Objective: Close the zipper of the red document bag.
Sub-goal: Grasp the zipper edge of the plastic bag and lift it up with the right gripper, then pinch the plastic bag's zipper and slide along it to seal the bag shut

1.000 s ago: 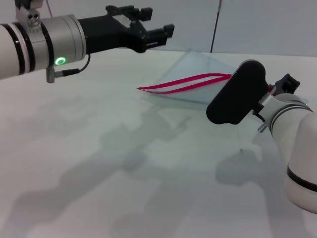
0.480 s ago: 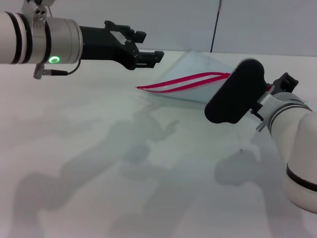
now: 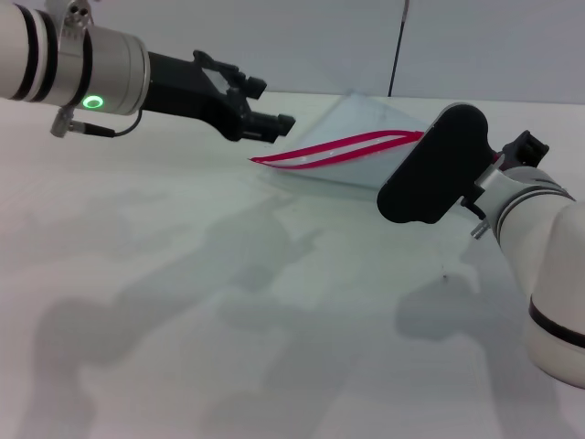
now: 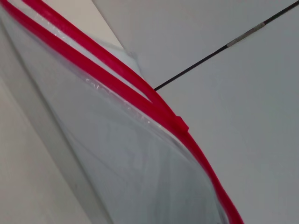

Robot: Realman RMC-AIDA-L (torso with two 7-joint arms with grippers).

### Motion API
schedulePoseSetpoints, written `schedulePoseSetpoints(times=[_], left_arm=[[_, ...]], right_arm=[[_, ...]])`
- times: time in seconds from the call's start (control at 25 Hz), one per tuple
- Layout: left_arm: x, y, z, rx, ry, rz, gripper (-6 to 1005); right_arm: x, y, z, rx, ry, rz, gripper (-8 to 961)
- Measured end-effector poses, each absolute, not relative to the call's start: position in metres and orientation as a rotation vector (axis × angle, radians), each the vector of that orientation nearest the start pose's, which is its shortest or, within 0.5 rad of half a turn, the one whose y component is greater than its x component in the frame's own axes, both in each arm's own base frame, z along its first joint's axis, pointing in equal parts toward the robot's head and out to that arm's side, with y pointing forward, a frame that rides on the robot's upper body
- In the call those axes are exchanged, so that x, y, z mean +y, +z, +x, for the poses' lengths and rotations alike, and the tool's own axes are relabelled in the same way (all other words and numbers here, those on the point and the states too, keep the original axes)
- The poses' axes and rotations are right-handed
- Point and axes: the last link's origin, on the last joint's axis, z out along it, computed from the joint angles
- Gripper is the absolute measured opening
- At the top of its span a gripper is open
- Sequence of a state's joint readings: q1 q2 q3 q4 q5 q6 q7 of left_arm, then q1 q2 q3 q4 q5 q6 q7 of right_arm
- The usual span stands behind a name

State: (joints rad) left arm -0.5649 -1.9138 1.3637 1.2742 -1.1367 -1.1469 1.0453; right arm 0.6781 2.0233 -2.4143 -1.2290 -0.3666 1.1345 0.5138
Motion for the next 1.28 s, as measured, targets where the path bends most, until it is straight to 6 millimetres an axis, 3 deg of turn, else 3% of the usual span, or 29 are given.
schedulePoseSetpoints(times=[0.4, 1.0, 1.28], left_arm=[[0.407, 0.045, -0.141, -0.191, 0.11, -2.696, 665], [0.41, 0.055, -0.106, 0.078, 0.291, -2.636, 610], [0.412, 0.043, -0.087, 0.209, 0.367, -2.628, 610]], right_arm=[[0.36, -0.081, 0.158, 0.191, -0.577, -1.927, 52], [0.357, -0.087, 0.15, 0.158, -0.548, -1.986, 52], [0.357, -0.089, 0.145, 0.149, -0.532, -2.008, 51]])
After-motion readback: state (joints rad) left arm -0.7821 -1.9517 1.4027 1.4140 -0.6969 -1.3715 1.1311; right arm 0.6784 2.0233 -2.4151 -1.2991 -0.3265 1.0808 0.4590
